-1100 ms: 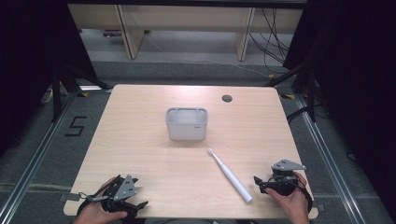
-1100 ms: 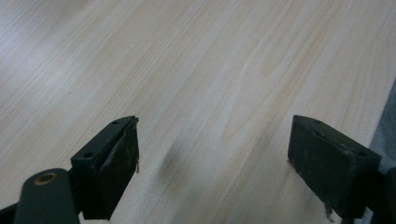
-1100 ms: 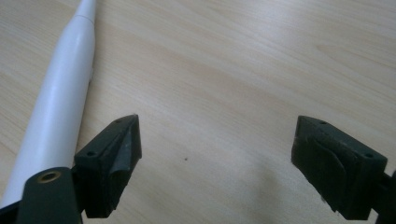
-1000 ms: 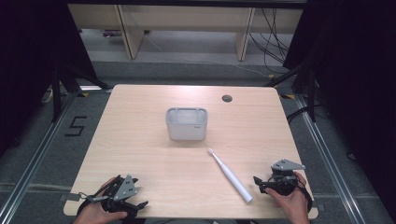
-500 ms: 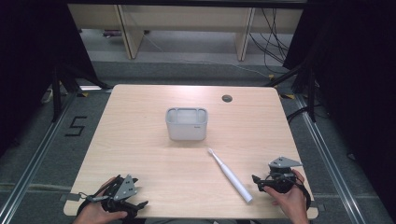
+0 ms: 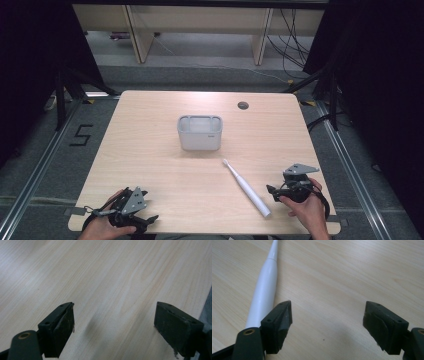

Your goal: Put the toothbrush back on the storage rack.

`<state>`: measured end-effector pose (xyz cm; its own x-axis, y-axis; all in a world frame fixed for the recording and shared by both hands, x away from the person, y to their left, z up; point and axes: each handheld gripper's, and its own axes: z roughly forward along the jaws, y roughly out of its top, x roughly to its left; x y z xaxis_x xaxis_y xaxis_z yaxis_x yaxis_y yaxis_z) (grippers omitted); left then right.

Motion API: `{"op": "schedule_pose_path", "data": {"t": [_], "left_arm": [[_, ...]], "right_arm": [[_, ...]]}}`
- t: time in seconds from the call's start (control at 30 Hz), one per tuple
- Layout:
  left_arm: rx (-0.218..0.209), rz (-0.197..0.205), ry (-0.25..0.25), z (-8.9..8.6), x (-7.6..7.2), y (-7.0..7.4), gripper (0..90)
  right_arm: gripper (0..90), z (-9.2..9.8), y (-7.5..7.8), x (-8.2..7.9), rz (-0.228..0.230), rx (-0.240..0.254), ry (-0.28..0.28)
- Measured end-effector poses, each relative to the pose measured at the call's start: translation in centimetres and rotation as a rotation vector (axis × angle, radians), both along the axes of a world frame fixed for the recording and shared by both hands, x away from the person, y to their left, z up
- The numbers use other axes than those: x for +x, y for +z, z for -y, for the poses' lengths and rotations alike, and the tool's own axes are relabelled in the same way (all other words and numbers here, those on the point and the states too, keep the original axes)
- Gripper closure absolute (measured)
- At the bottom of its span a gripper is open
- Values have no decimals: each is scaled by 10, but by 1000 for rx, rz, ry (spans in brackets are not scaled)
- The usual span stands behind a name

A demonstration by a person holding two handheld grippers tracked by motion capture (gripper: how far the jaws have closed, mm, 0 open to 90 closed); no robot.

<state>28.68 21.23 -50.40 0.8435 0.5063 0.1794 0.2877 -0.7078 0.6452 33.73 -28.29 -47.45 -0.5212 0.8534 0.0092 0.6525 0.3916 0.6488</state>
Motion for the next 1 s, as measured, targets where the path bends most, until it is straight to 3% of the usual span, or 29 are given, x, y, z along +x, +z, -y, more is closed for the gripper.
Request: {"op": "schedule_pose_path", "data": {"t": [0.07, 0.27, 0.37, 0.4, 0.43, 0.47, 0.6, 0.67, 0.7, 0.73, 0.77, 0.8, 0.83, 0.97, 1.0], "left_arm": [[-2, 0, 0, 0, 0, 0, 162], [-5, -4, 6, 0, 0, 0, 163], [17, 1, -8, -1, 0, 2, 162], [-12, -14, 9, 0, -1, 0, 163], [19, 3, 6, -1, 0, 1, 163], [0, -5, 4, 0, 0, 0, 163], [17, 3, -2, -1, 0, 1, 163], [3, -3, 5, 0, 0, 0, 163], [5, -3, 6, 0, 0, 1, 162], [11, -5, 5, -1, 0, 1, 163], [9, -4, 9, 0, 0, 1, 163], [5, -6, 9, 0, 0, 0, 163], [0, -5, 5, 0, 0, 0, 163], [15, 1, 4, -1, 0, 1, 163], [1, -6, 9, 0, 0, 0, 162]], "right_arm": [[261, -2, 2, 2, 17, -6, 15], [320, -13, 10, 6, 9, -4, 55], [340, -18, 15, 8, -1, -7, 64], [342, -18, 14, 10, 16, -11, 86], [350, -21, 17, 9, -5, -4, 78], [352, -24, 17, 10, -4, -3, 83], [376, -32, 17, 13, -7, -6, 115], [395, -36, 17, 13, -20, 0, 123], [401, -38, 17, 14, -29, -16, 153], [410, -41, 16, 14, -13, -12, 155], [419, -43, 18, 13, -45, -16, 162], [421, -45, 17, 12, -35, -19, 162], [421, -47, 18, 12, -62, -22, 163], [442, -55, 18, 13, -59, -34, 202], [446, -56, 19, 12, -72, -42, 202]]}}
